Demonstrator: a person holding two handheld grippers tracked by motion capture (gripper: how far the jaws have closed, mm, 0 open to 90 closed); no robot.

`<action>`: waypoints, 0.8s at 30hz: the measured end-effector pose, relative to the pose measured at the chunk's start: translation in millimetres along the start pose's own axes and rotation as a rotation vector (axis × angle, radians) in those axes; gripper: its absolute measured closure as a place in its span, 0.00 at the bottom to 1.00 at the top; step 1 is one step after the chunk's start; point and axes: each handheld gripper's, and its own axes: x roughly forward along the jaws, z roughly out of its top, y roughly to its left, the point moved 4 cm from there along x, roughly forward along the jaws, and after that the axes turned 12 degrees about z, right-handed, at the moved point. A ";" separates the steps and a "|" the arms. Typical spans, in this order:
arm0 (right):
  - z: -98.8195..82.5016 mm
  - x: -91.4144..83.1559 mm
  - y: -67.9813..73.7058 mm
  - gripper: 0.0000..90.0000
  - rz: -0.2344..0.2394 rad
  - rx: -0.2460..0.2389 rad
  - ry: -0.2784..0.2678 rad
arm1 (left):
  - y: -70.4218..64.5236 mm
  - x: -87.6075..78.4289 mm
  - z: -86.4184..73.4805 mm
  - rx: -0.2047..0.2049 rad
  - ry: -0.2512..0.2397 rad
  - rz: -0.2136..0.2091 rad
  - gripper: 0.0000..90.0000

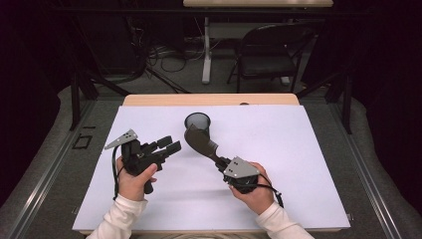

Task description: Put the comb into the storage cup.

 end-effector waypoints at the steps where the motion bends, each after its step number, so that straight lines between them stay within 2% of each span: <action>1: 0.1 0.1 0.1 0.81 0.001 0.000 -0.001 | -0.1 0.8 -0.2 -0.004 0.001 -0.005 0.49; 13: 0.8 1.1 2.6 0.81 0.007 -0.006 -0.001 | -3.2 12.9 -4.6 -0.045 0.025 -0.039 0.56; 18: 1.3 1.5 3.7 0.81 0.009 -0.008 -0.003 | -4.1 16.5 -5.3 -0.044 0.008 -0.031 0.59; 24: 1.8 2.1 4.9 0.81 0.012 -0.010 -0.005 | -6.2 21.5 -6.2 -0.052 -0.003 -0.041 0.63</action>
